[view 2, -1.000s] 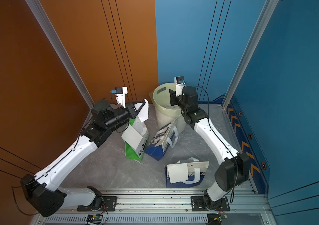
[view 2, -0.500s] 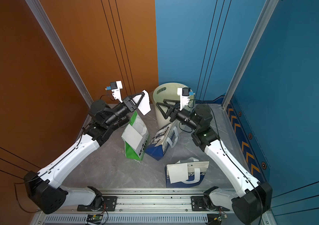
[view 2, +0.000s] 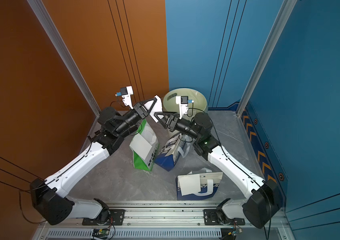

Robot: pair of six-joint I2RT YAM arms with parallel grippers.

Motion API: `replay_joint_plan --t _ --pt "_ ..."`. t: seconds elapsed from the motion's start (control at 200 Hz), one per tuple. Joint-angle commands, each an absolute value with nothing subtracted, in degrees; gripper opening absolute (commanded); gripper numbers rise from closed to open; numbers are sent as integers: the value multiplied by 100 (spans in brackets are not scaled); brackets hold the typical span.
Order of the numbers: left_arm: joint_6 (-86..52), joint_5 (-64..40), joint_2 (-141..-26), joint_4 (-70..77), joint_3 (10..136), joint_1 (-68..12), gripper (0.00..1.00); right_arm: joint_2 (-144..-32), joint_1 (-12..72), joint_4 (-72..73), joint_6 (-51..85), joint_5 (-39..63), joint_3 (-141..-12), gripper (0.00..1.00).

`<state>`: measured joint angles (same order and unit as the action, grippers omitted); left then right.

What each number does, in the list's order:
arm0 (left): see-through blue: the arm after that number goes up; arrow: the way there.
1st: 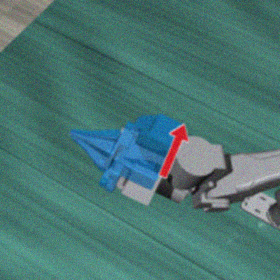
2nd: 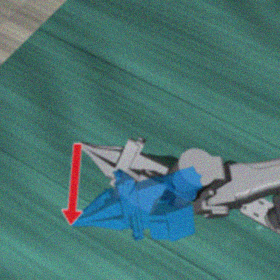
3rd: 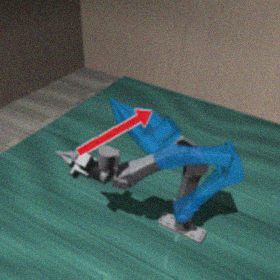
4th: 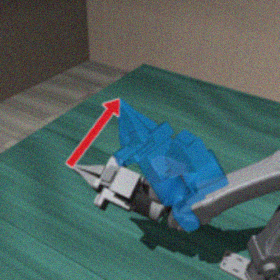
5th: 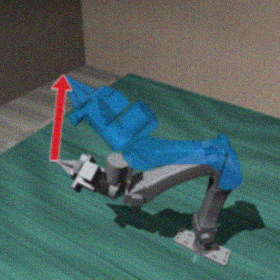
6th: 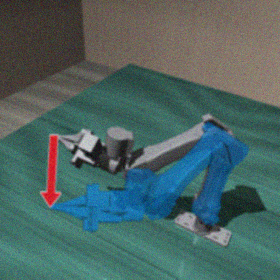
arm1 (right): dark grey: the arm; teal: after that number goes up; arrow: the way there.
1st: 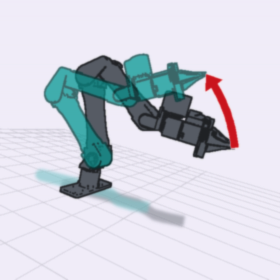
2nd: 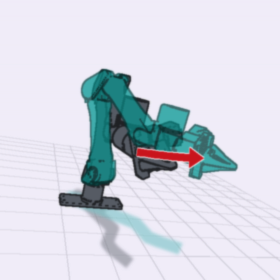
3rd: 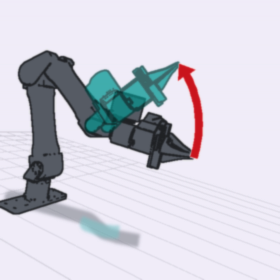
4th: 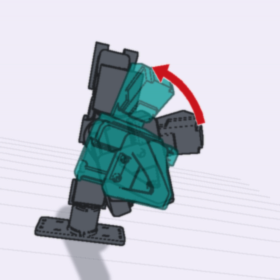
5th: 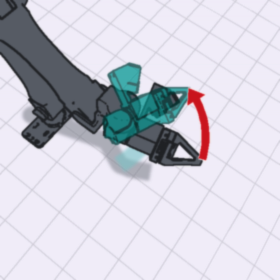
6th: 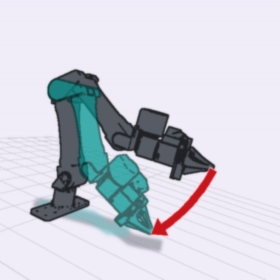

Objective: Shred takeout receipts and throw away
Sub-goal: Shred the takeout receipt.

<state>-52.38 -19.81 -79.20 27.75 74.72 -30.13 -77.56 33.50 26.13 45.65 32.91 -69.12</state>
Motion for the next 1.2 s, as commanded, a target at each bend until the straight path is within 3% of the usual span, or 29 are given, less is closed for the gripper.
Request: replay_joint_plan --t 0.0,0.405,0.47,0.626,0.681,0.896,1.066,1.196 --pt "-5256 -2091 -7980 3006 7603 -3076 0 -7794 3385 3067 4772 3251 -7137 47" --pt "-5030 -2105 -7972 3006 7569 -3147 0 -7958 3385 3426 5000 2867 -7154 0" --pt "-4965 -2150 -7965 3006 7568 -3135 0 -7985 3351 3466 5027 2874 -7163 0" --pt "-4772 -2313 -7889 2997 7499 -2943 45 -7959 3171 3477 4880 3027 -7112 0" --pt "-4713 -2427 -7851 2993 7464 -2769 51 -7905 3054 3379 4745 3103 -7106 0" --pt "-4438 -3032 -7533 2439 7291 -1998 59 -7610 2701 1553 3152 3559 -7437 0" --pt "-3640 -3684 -7292 1221 7481 -1915 64 -7476 2654 -184 1787 3785 -7872 0" --pt "-3382 -4170 -7255 713 7606 -1919 67 -7413 2654 -464 1498 4121 -7953 0"
